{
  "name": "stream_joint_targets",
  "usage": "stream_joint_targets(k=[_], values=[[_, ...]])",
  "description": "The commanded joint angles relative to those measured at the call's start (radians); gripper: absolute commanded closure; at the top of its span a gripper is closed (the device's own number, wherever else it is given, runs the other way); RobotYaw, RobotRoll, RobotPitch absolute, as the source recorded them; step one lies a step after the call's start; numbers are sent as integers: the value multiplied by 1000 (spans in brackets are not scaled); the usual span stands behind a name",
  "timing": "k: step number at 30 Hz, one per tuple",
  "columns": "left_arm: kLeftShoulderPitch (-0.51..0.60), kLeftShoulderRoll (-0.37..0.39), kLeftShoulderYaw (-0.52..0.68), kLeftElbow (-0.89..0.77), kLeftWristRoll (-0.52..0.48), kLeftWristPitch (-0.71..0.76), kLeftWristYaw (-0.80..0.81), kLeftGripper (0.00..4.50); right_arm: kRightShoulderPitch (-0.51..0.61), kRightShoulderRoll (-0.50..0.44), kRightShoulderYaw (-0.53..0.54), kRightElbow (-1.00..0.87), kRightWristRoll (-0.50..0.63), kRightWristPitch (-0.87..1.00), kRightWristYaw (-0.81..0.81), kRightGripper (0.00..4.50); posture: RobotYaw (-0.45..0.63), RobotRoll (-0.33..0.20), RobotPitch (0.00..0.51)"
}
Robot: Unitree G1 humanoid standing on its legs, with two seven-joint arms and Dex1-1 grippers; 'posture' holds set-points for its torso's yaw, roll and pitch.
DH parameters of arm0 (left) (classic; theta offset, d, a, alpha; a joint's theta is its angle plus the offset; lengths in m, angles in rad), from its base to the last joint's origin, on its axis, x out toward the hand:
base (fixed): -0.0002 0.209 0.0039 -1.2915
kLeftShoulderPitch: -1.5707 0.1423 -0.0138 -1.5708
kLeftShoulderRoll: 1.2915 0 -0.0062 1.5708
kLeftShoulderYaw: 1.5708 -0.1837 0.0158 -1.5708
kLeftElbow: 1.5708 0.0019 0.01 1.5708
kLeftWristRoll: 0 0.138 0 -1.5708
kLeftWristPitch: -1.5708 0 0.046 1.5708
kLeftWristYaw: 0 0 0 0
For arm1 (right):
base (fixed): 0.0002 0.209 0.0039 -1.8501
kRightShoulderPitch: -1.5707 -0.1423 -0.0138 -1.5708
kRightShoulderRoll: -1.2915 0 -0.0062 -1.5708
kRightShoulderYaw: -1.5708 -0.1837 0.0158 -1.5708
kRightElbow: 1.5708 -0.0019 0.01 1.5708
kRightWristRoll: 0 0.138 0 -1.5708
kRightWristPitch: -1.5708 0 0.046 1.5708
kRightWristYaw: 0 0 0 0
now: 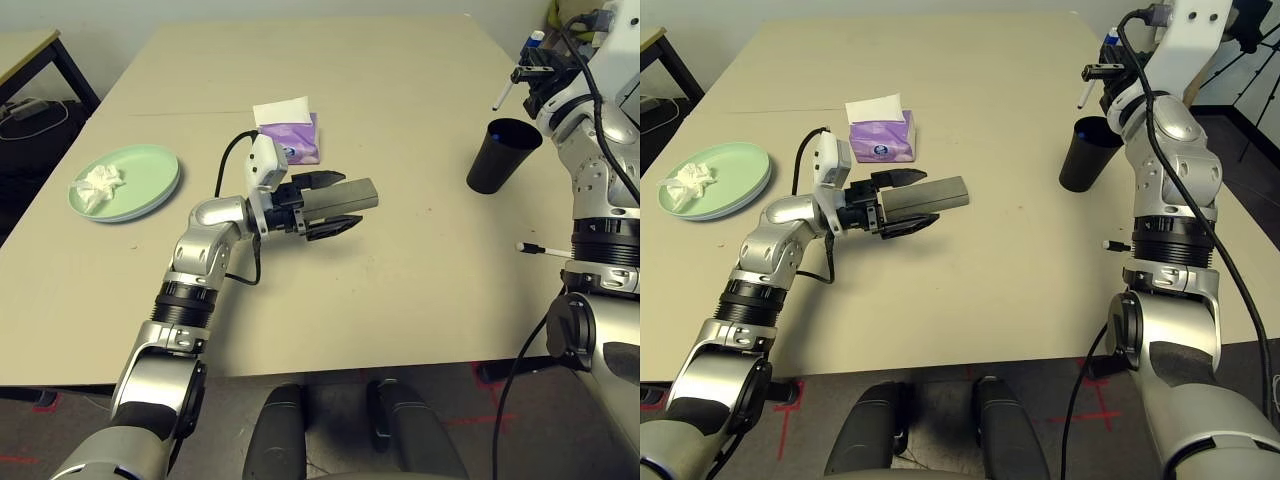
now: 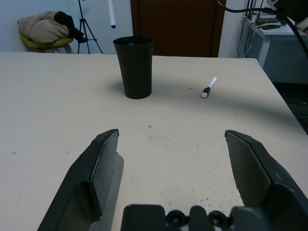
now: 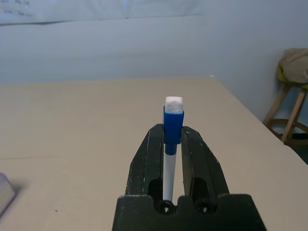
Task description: Organize and tidy the items on the table.
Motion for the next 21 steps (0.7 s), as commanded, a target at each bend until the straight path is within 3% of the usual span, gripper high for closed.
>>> stream_joint_targets(k=[1, 20, 21], values=[[-7, 0, -5, -3, -7, 0, -2, 0, 16, -21, 7, 1, -19, 40, -28, 4122, 137, 0, 101], [-5, 8, -6, -4, -4, -5, -6, 0, 35, -26, 28, -32, -65, 120, -106, 4122, 138, 0, 102], [-5, 8, -6, -4, -4, -5, -6, 0, 35, -26, 29, -33, -68, 129, -112, 3772, 138, 0, 102]])
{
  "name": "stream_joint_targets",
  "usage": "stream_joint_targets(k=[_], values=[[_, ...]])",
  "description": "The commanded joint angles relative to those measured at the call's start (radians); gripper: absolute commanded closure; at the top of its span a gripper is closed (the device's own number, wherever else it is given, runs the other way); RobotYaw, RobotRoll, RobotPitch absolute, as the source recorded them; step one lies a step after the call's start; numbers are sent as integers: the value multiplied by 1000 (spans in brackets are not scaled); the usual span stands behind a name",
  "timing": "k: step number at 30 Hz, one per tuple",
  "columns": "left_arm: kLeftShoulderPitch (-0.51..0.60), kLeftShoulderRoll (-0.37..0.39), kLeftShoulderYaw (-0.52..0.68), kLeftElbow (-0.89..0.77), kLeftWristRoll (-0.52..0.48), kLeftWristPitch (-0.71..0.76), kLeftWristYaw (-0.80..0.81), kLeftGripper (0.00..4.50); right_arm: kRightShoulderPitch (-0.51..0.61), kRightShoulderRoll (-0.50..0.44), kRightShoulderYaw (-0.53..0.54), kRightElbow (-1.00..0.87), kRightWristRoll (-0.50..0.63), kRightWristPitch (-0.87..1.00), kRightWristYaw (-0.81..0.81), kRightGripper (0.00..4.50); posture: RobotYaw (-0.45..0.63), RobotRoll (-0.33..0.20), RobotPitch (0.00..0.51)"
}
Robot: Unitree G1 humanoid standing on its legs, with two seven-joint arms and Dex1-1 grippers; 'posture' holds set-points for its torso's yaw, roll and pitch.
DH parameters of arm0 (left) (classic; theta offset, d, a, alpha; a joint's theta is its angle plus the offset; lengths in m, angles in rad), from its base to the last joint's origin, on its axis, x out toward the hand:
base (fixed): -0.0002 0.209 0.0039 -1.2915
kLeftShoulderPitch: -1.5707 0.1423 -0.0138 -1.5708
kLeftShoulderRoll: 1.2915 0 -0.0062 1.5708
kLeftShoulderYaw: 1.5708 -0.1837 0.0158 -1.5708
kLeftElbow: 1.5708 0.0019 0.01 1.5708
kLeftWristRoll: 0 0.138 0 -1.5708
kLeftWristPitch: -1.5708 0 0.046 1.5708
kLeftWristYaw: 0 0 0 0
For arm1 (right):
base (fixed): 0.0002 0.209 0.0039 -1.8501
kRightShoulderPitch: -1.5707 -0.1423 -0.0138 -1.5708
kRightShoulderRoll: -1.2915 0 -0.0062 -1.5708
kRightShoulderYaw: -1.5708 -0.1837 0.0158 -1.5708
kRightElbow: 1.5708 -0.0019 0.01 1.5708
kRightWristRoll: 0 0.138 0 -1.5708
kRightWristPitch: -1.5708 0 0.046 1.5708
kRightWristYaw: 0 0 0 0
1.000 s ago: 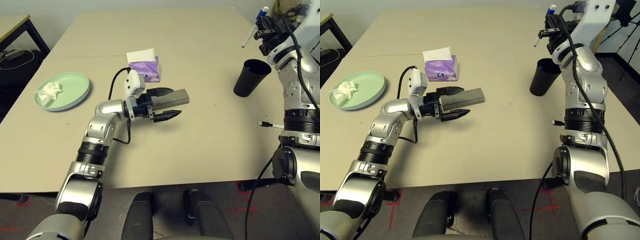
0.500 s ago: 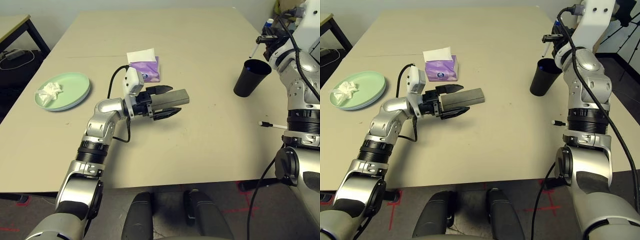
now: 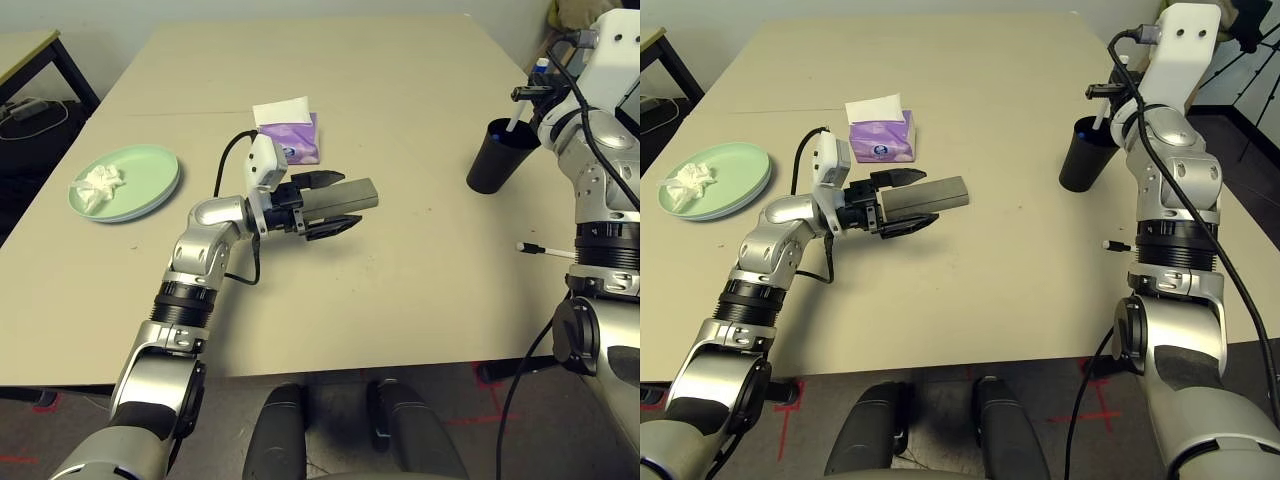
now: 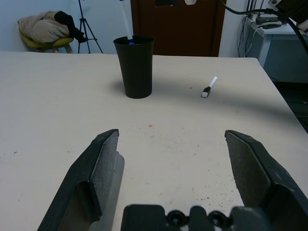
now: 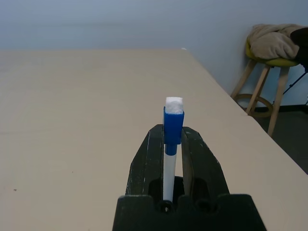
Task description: Organize and tidy the items on the table.
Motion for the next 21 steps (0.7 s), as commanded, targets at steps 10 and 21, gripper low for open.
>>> stream_joint_targets(k=[10, 21], values=[[-2, 7, -6, -6, -3, -9, -7, 0, 16, -1, -6, -26, -31, 19, -73, 19, 142, 0, 101], [11, 6, -9, -27, -8, -4, -4, 0, 68, -90, 98, 43, 185, -25, 586, 19, 160, 0, 110]])
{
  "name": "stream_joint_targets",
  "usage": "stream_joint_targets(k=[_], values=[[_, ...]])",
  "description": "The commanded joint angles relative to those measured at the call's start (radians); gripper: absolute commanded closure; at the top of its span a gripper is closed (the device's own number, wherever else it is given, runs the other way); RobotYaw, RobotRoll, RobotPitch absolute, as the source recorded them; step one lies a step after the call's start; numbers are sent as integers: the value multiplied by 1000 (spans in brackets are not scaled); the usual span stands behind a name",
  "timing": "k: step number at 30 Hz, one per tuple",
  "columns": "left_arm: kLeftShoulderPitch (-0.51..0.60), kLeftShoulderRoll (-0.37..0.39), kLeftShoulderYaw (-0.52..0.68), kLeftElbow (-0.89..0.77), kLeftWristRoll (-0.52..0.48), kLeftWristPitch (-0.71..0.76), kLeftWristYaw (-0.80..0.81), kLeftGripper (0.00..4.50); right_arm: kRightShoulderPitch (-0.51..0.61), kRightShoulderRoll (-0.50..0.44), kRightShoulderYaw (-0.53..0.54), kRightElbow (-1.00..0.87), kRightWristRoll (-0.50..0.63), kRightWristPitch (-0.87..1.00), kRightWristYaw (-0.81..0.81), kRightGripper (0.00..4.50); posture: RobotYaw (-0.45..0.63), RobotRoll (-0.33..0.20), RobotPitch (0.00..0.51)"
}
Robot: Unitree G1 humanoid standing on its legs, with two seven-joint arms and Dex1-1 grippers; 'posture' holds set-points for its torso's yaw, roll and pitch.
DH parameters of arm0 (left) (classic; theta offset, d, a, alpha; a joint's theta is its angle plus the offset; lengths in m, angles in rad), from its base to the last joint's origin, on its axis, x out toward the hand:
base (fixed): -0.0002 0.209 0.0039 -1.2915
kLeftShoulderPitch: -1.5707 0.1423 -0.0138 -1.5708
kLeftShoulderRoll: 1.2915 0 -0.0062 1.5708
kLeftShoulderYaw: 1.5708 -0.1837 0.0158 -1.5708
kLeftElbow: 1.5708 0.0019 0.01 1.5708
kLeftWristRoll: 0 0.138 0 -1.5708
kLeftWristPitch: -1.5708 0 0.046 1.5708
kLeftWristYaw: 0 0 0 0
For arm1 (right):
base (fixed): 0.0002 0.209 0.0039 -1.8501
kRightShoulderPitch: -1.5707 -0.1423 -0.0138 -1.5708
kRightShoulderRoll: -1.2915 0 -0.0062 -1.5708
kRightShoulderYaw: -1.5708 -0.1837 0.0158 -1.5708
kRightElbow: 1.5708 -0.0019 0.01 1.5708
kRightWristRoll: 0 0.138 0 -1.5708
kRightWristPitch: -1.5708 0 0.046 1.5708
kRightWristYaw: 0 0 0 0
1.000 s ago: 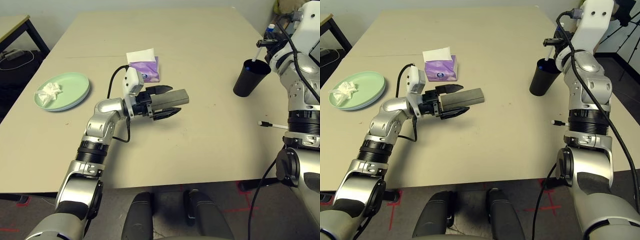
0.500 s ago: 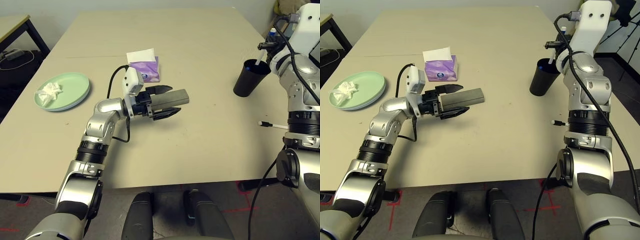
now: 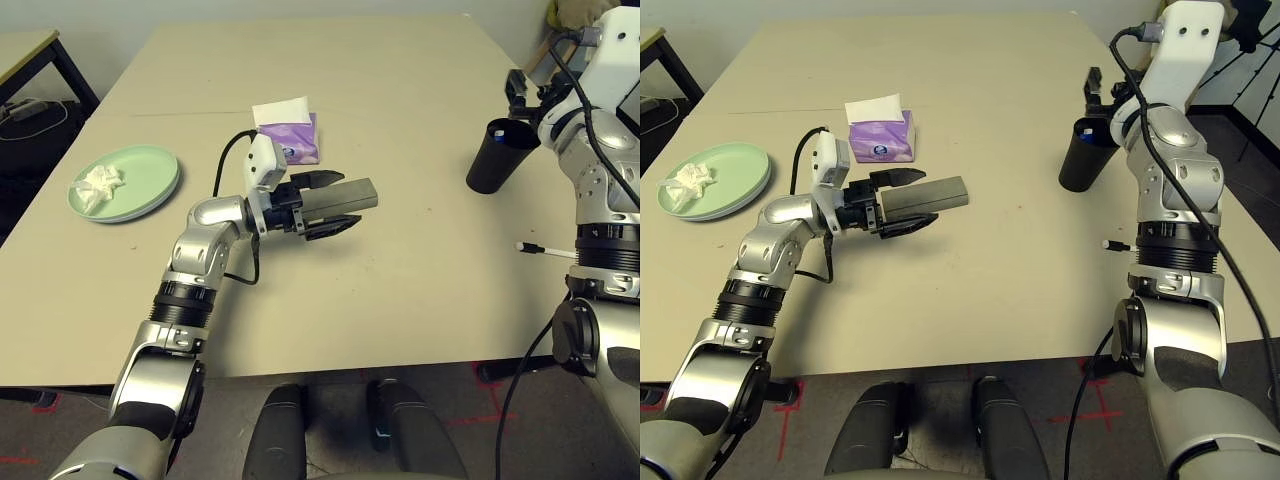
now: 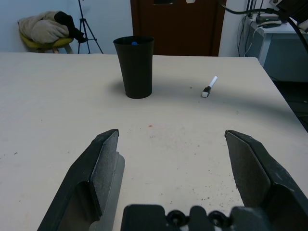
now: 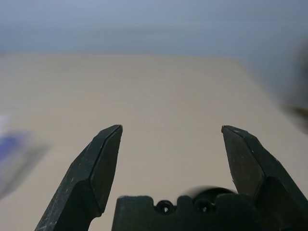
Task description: Organize and tidy the items on the table.
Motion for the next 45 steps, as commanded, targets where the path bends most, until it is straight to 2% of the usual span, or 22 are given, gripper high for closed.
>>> stream_joint_targets(k=[1, 3, 6, 8, 14, 20, 32, 45], values=[[15, 4, -8, -30, -9, 1, -3, 0, 62, -79, 71, 37, 87, 53, 324, 19, 167, 0, 112], [25, 7, -7, -41, -10, 2, -2, 0, 78, -153, 142, 75, 68, 41, 479, 19, 175, 0, 116], [39, 12, -5, -58, -13, 8, 2, 0, 78, -215, 216, 109, 33, -2, 614, 19, 182, 0, 121], [48, 15, -4, -71, -13, 14, 4, 0, 79, -272, 314, 140, -49, -85, 721, 19, 187, 0, 124], [60, 17, -5, -90, -12, 24, 10, 0, 35, -373, 496, 234, -230, -214, 916, 19, 194, 0, 129], [62, 19, -6, -96, -13, 26, 10, 0, -19, -436, 622, 349, -410, -324, 1022, 19, 194, 0, 133], [80, 16, -7, -114, -17, 30, 20, 0, -113, -438, 703, 547, -633, -538, 1053, 19, 208, 0, 141], [97, 19, -7, -132, -20, 34, 33, 0, -100, -436, 685, 604, -665, -516, 1091, 19, 215, 0, 147]])
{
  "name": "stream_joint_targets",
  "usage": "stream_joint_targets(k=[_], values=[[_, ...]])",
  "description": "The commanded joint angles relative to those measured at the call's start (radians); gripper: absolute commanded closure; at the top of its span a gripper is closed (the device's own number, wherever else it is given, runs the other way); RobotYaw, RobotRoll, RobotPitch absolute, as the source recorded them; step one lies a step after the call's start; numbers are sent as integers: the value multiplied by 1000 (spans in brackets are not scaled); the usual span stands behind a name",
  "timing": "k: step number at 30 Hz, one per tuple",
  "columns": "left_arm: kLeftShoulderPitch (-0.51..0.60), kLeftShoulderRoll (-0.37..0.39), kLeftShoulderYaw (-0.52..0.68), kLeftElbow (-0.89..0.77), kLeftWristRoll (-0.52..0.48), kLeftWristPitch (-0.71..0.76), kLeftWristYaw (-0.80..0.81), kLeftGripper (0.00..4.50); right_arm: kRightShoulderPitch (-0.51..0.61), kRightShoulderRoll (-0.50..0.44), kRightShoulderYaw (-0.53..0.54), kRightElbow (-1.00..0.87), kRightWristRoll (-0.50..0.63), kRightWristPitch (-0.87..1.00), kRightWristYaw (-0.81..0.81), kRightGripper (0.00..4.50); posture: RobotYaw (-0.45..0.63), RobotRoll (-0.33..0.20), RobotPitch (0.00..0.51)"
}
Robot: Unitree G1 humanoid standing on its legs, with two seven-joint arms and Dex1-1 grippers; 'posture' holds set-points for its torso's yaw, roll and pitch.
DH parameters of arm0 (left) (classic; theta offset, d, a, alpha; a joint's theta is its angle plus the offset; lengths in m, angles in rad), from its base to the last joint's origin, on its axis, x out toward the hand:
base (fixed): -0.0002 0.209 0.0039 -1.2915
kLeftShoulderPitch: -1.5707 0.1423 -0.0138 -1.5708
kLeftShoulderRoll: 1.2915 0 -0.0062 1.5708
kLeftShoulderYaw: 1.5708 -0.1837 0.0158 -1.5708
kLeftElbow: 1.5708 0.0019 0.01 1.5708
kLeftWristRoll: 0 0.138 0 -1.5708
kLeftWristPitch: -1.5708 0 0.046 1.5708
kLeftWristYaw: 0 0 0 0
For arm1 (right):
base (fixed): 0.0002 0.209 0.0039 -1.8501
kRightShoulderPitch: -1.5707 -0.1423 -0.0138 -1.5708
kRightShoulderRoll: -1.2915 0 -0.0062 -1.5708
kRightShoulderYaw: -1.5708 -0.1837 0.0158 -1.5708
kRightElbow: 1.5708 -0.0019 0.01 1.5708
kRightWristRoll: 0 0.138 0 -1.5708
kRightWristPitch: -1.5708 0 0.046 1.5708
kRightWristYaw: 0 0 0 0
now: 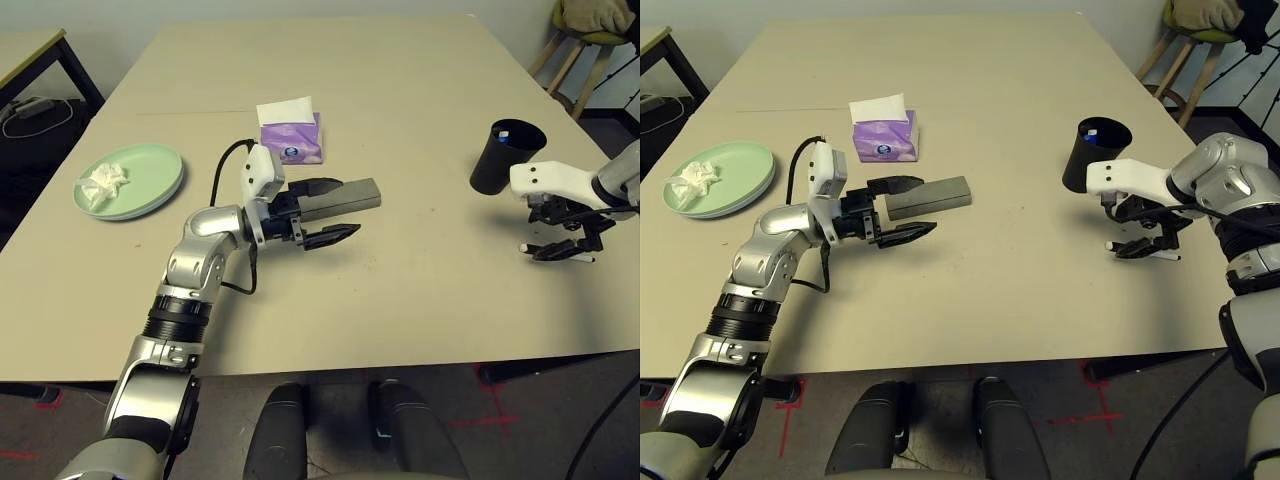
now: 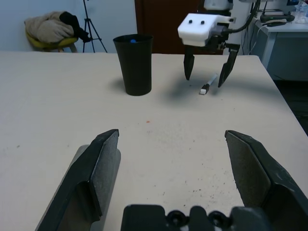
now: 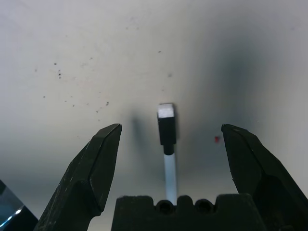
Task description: Organize and tidy the items on the table.
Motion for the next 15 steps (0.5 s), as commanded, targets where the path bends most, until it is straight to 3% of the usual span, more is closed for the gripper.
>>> stream_joint_targets(k=[1, 15], values=[[16, 6, -7, -16, -11, 7, 1, 0, 3, -6, -7, 33, -17, -12, 2, 19, 215, 0, 147], [19, 11, -6, -24, -11, 13, 6, 0, -6, 33, 1, 95, -68, -56, -28, 19, 230, 0, 150]])
